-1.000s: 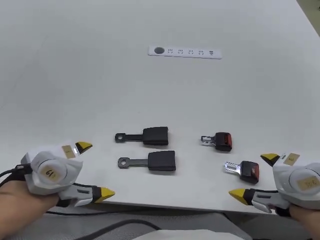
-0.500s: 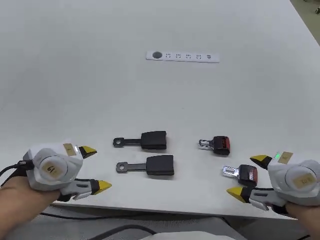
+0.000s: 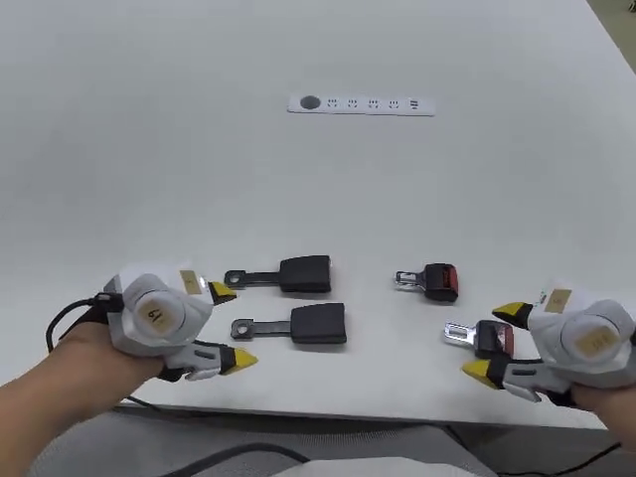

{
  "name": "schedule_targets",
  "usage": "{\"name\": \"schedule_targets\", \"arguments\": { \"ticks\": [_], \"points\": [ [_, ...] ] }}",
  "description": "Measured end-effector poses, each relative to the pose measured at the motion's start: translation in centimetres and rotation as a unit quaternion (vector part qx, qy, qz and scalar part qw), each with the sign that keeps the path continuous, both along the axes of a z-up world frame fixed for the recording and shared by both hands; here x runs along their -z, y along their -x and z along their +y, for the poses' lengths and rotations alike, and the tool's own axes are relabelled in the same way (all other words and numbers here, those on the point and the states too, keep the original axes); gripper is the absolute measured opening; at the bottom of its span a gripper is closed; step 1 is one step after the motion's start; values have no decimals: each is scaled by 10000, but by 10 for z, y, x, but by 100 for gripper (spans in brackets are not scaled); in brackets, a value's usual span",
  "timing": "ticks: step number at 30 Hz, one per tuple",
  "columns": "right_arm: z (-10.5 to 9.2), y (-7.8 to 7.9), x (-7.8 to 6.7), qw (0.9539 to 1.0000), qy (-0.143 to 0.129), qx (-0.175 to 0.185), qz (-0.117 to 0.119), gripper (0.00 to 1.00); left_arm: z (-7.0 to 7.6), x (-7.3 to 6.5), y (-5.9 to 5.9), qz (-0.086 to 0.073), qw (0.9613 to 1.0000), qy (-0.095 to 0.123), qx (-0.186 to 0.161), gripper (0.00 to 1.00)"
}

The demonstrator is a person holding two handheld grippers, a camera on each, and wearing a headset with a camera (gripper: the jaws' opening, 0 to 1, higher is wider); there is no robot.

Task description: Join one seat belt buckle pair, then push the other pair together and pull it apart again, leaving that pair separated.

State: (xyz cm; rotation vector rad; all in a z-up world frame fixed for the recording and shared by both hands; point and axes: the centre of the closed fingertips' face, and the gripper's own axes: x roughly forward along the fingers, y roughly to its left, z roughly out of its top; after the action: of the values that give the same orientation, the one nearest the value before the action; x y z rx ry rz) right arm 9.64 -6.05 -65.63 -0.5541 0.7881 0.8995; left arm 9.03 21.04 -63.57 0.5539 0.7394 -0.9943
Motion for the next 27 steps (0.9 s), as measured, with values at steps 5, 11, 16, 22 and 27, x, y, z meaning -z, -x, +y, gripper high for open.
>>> {"name": "schedule_targets", "arguments": {
  "ticks": [5, 11, 16, 22, 27],
  "points": [
    [-11, -5, 4, 9999, 120, -29, 56, 47, -11, 0, -7, 37, 9999, -27, 121, 48],
    [-23, -10, 10, 9995, 249, -110, 164, 43, -28, 4, -15, 66, 9991, -70, 408, 40],
    [-20, -10, 15, 9986, 312, -325, 294, 39, -35, 12, -20, 94, 9979, -208, 611, 39],
    [-17, -13, 21, 9955, 514, -704, 385, 36, -42, 20, -24, 174, 9963, -368, 757, 36],
    [-16, -13, 25, 9929, 600, -888, 518, 33, -47, 27, -20, 297, 9926, -487, 1074, 30]
  ]
}}
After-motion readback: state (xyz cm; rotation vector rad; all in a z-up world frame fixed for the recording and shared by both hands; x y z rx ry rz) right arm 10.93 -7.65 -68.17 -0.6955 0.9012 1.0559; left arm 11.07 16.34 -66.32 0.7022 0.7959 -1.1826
